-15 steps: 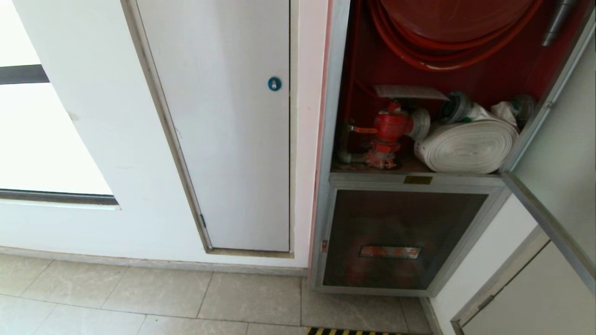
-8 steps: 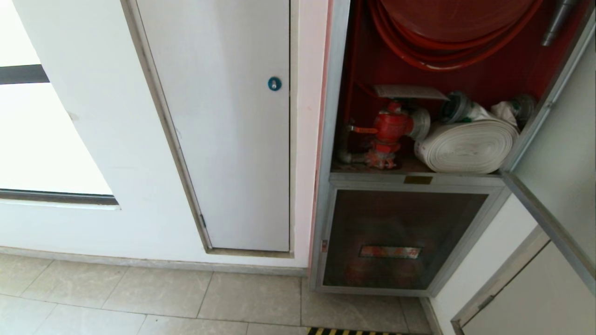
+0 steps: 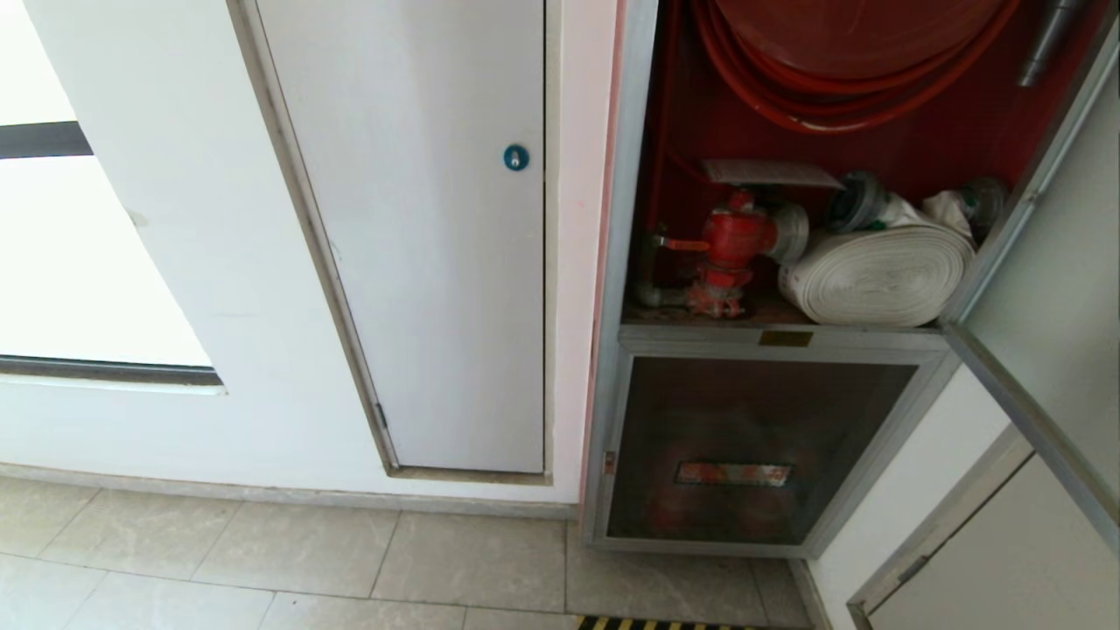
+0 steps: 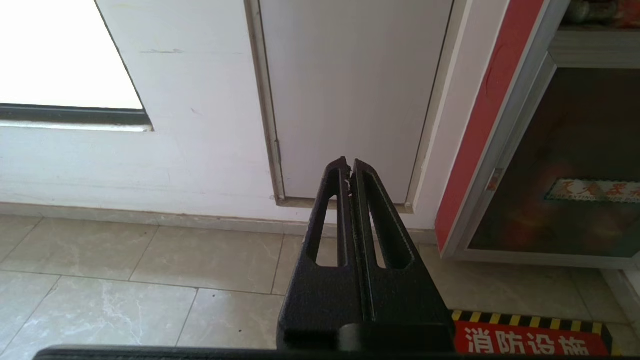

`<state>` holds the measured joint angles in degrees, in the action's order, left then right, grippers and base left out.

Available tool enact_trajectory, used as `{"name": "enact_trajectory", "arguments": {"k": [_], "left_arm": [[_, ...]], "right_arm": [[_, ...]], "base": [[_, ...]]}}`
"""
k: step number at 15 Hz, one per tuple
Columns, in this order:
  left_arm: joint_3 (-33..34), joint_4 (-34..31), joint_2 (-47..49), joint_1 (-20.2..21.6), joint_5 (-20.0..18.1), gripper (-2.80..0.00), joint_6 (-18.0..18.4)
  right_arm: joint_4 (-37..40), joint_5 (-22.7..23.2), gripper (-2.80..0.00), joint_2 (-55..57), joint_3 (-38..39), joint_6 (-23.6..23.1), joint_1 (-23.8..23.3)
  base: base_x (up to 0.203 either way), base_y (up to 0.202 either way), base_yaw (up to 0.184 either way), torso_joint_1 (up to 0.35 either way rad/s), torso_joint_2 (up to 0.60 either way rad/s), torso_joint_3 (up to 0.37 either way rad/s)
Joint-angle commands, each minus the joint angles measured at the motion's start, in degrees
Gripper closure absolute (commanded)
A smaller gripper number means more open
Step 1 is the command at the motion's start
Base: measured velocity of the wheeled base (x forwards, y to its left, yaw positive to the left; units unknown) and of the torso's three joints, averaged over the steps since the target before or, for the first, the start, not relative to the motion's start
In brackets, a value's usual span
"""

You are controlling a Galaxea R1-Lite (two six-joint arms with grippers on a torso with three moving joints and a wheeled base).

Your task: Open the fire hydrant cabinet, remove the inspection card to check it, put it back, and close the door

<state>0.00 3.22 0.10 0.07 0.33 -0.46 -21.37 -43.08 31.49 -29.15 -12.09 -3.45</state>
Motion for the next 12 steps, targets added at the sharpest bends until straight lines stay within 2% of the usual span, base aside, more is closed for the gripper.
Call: {"name": "enact_trajectory", "arguments": {"k": [1,8,12], "left_arm": [[1.14,0.03,0.02,0.01,0.02,0.00,0.02],[1.14,0.03,0.08,0.01,0.02,0.00,-0.03],[1.14,0.03,0.08,0.01,0.02,0.00,-0.06]], "right_arm": [[0.85,-0.23,0.00,1.43,-1.01,0.06,-3.60],[1.60,1.94,0.00,2.65,-5.77,-0.02,-22.74],[4.74,2.22,0.00,4.65,-10.46,0.18,-25.18]], "base": [[0.000,0.000,0.000,0.000,0.00,0.000],[0.000,0.000,0.000,0.000,0.00,0.000],[0.000,0.000,0.000,0.000,0.00,0.000]]}}
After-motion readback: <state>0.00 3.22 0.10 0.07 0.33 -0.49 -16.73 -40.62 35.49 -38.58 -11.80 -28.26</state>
